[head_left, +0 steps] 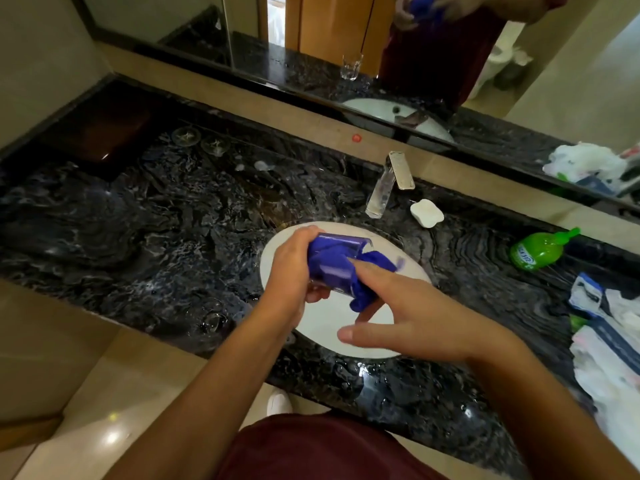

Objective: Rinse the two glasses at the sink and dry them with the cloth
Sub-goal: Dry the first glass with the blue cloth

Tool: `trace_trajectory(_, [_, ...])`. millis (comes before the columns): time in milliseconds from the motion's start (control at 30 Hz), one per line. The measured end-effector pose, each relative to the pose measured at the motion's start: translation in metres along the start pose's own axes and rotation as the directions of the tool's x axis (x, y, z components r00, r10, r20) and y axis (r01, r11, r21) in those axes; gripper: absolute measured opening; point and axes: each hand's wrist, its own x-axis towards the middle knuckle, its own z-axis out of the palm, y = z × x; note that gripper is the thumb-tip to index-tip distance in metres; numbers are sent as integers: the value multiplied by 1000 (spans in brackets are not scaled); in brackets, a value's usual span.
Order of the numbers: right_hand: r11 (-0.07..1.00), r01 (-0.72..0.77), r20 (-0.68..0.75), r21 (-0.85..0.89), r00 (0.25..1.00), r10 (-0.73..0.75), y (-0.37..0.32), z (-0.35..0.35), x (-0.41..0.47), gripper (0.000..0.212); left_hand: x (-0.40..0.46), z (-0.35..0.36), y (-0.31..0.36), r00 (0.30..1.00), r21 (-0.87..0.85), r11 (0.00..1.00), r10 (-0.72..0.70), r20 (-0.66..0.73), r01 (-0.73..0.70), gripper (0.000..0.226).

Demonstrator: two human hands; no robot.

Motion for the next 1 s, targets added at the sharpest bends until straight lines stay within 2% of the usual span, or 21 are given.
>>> trace_trajectory(67, [993,9,-32,119,999,-5,0,2,7,59,-1,2,0,1000,16,1000,15,-6,-14,30])
trace_trajectory(133, [915,-2,-60,404,998,29,1,0,12,45,-2,2,-1,999,63,997,53,2,-53,28])
trace_trajectory(233, [613,-48,-25,789,994,110,7,3,16,41,-1,-4,-4,965,131,958,246,87,-256,24])
trace_trajectory(300, [367,-22,-14,930,995,96,9,12,18,44,4,-10,0,892,121,890,419,171,-441,21])
trace_trajectory(367, [105,-19,8,994,995,103,7,23,21,31,9,-17,6,809,88,817,539,234,-570,22])
trace_trajectory(433, [-107,-24,41,994,987,157,-3,29,22,15,11,-18,10,751,85,761,606,264,-644,26])
trace_trajectory(500, [-222,-20,66,975,977,203,-11,32,20,11,11,-16,8,708,63,716,666,236,-695,28])
trace_trajectory(567, [-262,65,3,963,968,251,-24,30,14,16,11,-12,5,704,-2,712,695,146,-703,29])
trace_trajectory(633, [-214,179,-107,960,945,310,-36,29,9,22,9,-7,3,715,-29,718,695,78,-695,31])
trace_trajectory(667, [-111,214,-171,971,935,310,-40,31,7,27,8,-5,1,718,-30,720,693,61,-693,32])
trace_trajectory(700, [71,237,-247,969,926,286,-40,33,6,30,7,-4,-1,720,-31,721,693,49,-692,32])
trace_trajectory(767, [474,256,-378,843,908,181,-37,37,5,33,5,-2,-3,734,-29,735,678,37,-678,31])
trace_trajectory(800, [587,235,-391,775,908,152,-34,37,6,35,5,-2,-2,749,-27,750,662,41,-661,30])
trace_trajectory(867, [674,192,-351,714,930,106,-30,32,7,41,5,-3,4,781,-19,783,621,65,-621,30])
trace_trajectory(1000, [691,141,-239,709,970,47,-21,20,7,45,0,-6,13,838,21,848,518,173,-529,29])
